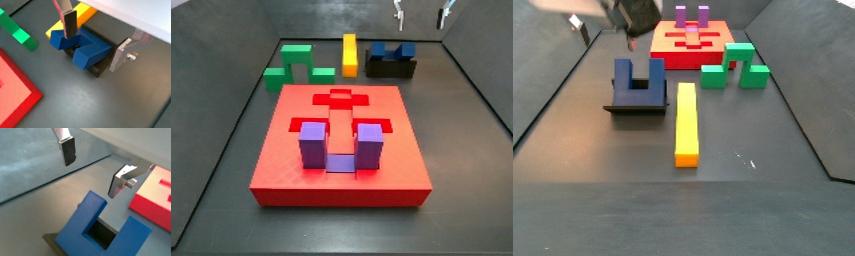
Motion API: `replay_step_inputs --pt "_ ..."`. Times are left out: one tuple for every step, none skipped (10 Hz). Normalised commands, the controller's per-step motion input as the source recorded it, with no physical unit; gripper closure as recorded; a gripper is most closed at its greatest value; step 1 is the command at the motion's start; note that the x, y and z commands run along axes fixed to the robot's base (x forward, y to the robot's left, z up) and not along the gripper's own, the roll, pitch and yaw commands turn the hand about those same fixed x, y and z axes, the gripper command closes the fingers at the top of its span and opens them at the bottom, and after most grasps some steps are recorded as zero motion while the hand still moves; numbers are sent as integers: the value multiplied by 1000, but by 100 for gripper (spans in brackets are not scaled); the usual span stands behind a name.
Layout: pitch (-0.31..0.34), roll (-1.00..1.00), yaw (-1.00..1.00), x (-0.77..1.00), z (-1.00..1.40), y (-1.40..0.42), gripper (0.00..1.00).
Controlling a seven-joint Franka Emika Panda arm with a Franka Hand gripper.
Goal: Pick up the blue object. Move up. Place the blue object on the fixture. Regrasp the blue object. Move to above the board. Insert the blue object.
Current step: Regrasp the blue object.
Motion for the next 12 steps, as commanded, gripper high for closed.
replay_step_inputs --pt "-380 1000 160 -117 103 -74 0" --pt "-231 1000 174 -160 77 -37 0" --pt "-89 1000 186 -177 80 -29 0" --pt "-3 1000 214 -80 120 -40 0" --pt "0 1000 286 0 151 -51 0" --pt "14 1000 294 23 91 -114 0" --pt "0 1000 237 66 -23 -274 0" --pt "0 1000 180 114 -117 -371 0" --pt "3 1000 134 83 -151 -406 0" --pt "63 1000 80 6 -177 -406 0" --pt "117 989 69 0 -209 -366 0" --pt "163 900 63 0 -191 -346 0"
